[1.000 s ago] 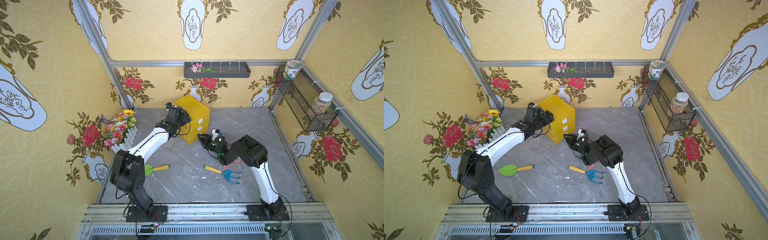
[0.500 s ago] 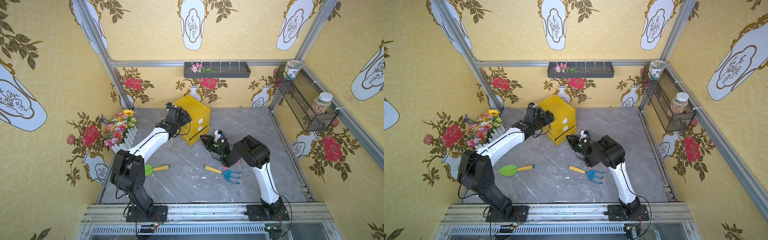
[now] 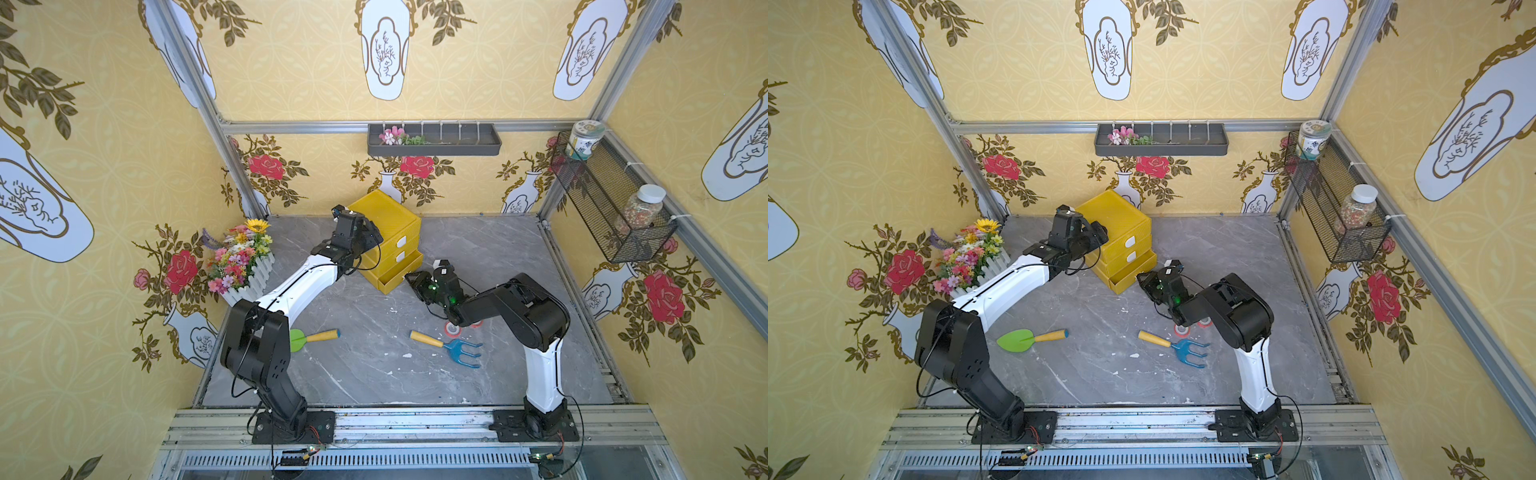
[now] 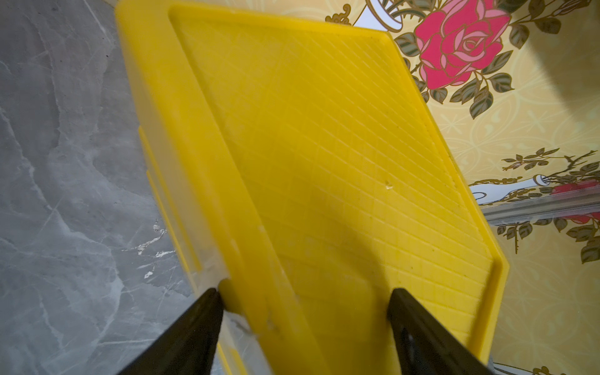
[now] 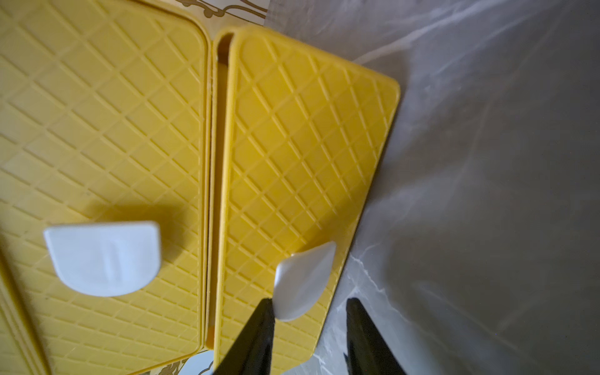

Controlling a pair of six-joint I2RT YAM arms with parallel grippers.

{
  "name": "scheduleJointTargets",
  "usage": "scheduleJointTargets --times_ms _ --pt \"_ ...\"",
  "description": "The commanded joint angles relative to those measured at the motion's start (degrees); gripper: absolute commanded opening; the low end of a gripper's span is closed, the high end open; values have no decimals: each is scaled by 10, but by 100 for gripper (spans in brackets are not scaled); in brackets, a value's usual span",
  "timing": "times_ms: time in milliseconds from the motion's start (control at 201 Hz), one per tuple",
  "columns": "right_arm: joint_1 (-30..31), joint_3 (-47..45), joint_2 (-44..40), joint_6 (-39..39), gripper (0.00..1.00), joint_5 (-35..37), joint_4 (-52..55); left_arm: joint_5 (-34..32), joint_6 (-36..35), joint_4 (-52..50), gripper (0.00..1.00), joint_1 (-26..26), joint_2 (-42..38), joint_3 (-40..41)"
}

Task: Place the transparent tape into the drawer according to color
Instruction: Open the drawer in the storage box.

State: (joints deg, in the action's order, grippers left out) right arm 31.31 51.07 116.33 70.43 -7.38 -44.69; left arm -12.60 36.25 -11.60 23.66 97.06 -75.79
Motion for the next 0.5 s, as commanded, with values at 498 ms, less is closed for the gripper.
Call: scheduleJointTargets --times_ms 498 --pt "-5 38 -55 -70 39 90 279 32 -32 -148 84 2 17 11"
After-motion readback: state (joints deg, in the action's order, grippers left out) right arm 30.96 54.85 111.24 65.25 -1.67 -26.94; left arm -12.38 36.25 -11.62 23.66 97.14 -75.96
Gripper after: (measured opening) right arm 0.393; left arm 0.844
